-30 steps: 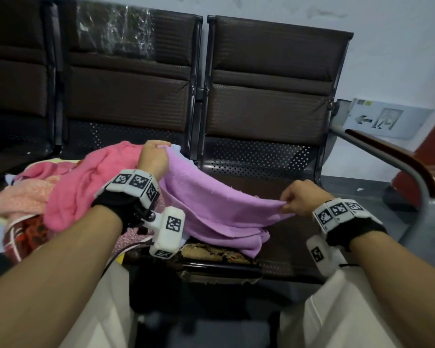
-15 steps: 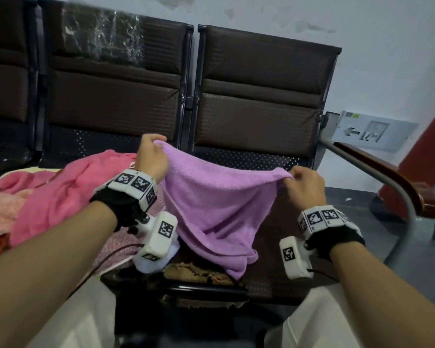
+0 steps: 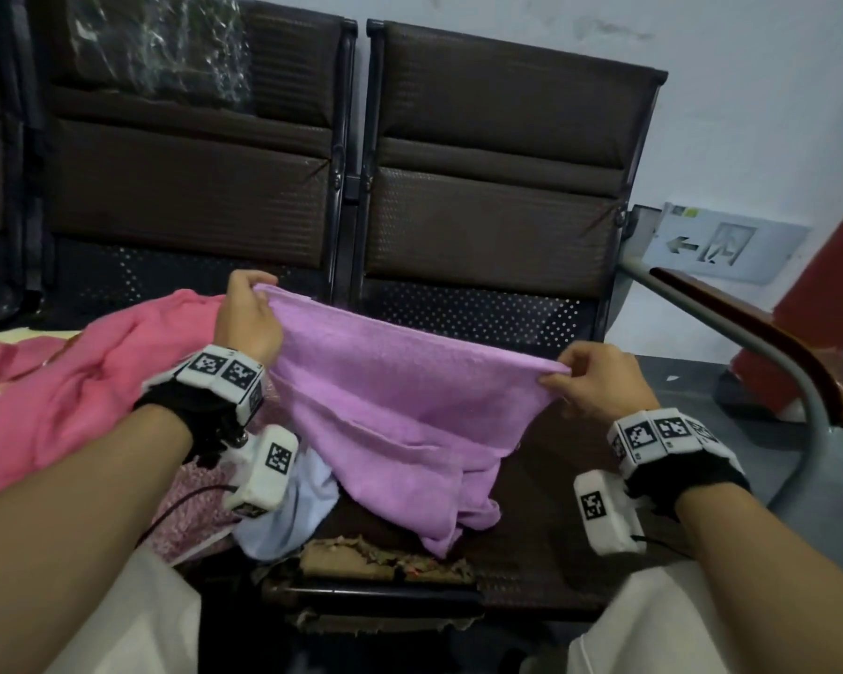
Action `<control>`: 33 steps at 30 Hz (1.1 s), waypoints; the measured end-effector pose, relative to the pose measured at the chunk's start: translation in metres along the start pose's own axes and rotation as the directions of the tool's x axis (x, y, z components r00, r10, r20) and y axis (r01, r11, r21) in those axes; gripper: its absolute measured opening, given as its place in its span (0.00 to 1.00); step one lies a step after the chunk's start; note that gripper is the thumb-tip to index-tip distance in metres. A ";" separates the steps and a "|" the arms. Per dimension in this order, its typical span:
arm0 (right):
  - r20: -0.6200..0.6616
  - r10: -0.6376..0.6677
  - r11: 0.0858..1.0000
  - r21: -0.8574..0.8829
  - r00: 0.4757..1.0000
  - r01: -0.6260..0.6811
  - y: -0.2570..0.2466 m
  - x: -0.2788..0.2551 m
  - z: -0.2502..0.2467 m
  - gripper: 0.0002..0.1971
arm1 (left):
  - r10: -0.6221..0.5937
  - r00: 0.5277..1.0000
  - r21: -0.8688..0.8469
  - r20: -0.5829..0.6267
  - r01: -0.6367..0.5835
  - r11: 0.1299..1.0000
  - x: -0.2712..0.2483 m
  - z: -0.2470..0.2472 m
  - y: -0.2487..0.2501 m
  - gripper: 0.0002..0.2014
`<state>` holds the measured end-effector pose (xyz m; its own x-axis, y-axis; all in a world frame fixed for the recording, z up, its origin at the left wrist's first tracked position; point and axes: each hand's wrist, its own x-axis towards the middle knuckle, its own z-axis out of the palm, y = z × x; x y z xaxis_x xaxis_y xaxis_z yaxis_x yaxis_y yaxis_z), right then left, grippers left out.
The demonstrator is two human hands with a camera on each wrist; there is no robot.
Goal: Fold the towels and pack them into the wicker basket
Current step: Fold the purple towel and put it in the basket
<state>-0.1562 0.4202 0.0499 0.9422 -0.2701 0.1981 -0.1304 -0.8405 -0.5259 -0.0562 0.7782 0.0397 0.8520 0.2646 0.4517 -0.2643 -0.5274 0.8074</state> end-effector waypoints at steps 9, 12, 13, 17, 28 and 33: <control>-0.201 -0.186 0.982 -0.009 0.962 0.188 -0.019 -0.006 0.004 0.17 | -0.131 0.990 -0.012 0.041 0.132 0.991 -0.008 0.013 0.010 0.14; -0.092 -0.320 0.926 0.180 0.943 0.331 -0.026 -0.012 0.003 0.23 | -0.250 0.968 -0.051 -0.004 0.250 0.967 -0.003 0.008 0.017 0.15; -0.045 -0.338 0.910 0.240 0.940 0.339 -0.027 -0.014 0.003 0.22 | -0.278 0.961 -0.065 -0.017 0.276 0.959 -0.001 0.006 0.017 0.16; 0.092 -0.320 0.877 0.406 0.943 0.258 -0.022 -0.021 0.000 0.15 | -0.283 0.959 -0.073 0.011 0.283 0.956 0.001 -0.002 0.010 0.16; 0.187 0.037 0.971 0.225 0.982 -0.080 0.017 -0.033 -0.004 0.21 | -0.093 0.996 -0.080 0.010 0.093 0.992 -0.010 -0.014 0.005 0.12; 0.221 0.023 0.953 0.291 0.975 -0.088 0.014 -0.033 -0.002 0.13 | -0.159 0.986 -0.118 -0.049 0.152 0.981 -0.011 -0.014 0.003 0.11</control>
<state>-0.1897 0.4165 0.0373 0.9839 -0.1787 -0.0014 -0.1173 -0.6401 -0.7593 -0.0725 0.7856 0.0423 0.8600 0.3844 0.3356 -0.1828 -0.3819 0.9059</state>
